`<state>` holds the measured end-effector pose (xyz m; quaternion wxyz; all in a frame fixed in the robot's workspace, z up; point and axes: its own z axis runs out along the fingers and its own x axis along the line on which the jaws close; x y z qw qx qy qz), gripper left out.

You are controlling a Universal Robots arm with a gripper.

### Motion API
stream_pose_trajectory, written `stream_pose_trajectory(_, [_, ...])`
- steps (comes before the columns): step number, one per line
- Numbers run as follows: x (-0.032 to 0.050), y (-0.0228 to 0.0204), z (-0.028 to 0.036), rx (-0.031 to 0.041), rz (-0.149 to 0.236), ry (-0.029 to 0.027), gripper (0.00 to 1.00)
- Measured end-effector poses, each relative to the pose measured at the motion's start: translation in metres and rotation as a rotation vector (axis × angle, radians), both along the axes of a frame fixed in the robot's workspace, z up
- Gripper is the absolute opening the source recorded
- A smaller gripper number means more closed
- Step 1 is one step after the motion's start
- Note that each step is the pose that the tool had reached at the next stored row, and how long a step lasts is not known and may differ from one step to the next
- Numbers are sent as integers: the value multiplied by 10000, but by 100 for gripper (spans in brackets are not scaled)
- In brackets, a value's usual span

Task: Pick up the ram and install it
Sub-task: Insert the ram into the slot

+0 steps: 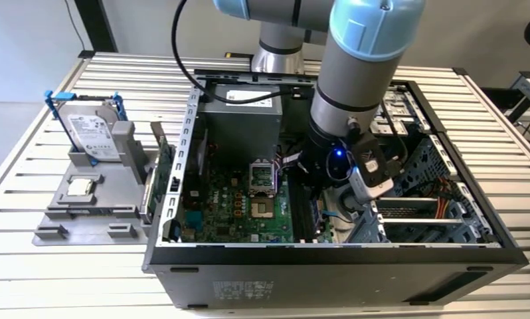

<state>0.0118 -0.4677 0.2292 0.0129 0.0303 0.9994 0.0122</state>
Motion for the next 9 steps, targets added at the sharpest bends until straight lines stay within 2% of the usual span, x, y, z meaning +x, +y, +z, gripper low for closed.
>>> stream_pose_trajectory(6, [-3,-30,0,1,12,1,0])
stream_pose_trajectory(9, [-8,-31,0,-1,20,3,0])
